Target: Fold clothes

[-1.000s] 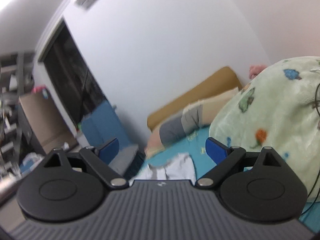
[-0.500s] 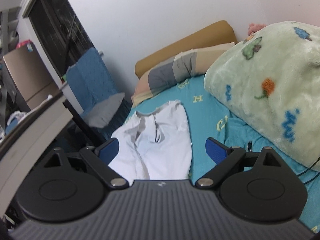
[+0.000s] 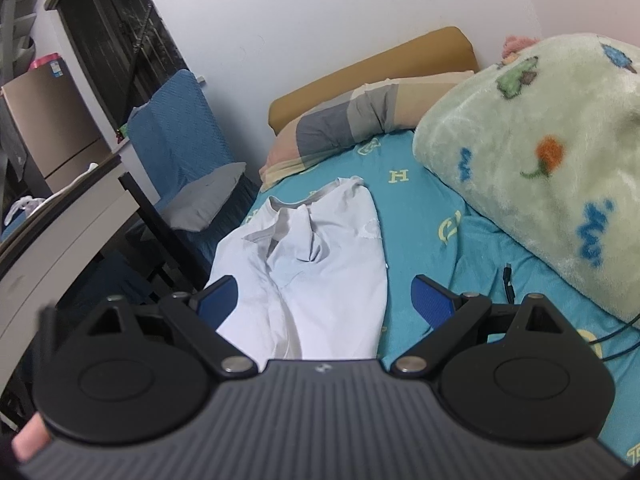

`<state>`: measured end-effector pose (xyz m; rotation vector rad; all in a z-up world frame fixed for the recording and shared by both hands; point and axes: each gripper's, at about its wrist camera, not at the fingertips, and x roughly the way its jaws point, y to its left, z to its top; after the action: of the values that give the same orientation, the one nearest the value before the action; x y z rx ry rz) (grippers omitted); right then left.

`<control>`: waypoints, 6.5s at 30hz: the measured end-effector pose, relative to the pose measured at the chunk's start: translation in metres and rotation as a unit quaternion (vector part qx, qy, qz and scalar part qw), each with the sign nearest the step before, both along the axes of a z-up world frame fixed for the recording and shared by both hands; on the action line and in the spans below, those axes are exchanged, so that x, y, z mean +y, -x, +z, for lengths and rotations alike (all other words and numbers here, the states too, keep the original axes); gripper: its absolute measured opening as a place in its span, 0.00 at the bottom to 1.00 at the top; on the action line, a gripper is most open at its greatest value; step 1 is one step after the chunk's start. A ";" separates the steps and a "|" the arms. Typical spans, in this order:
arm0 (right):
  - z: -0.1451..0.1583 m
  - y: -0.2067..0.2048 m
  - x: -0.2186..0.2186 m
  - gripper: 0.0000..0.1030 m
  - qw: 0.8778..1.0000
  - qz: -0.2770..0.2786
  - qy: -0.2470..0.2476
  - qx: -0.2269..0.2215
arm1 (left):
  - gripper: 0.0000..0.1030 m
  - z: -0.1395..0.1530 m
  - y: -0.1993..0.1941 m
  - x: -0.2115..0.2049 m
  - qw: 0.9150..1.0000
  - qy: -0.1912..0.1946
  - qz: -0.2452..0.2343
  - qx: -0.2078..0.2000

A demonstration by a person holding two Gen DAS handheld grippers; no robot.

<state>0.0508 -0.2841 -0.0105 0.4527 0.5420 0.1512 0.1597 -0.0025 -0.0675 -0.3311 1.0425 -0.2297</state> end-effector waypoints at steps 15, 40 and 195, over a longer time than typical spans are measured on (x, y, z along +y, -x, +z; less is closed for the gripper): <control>-0.043 -0.060 0.012 0.92 1.000 -0.012 -0.002 0.014 | 0.47 -0.064 -0.171 -0.009 0.983 -0.103 0.070 -0.136; -0.059 -0.073 0.021 0.92 1.000 -0.008 0.020 0.010 | 0.65 -0.006 0.029 0.009 0.988 -0.147 -0.005 -0.050; -0.085 0.044 -0.009 0.75 0.959 -0.034 -0.237 0.148 | 0.76 0.005 0.173 0.101 0.992 -0.020 -0.049 0.118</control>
<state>0.0068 -0.2928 -0.0953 0.9719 0.7864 0.1473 -0.0129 0.0983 -0.0622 -0.2747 1.2969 -0.2616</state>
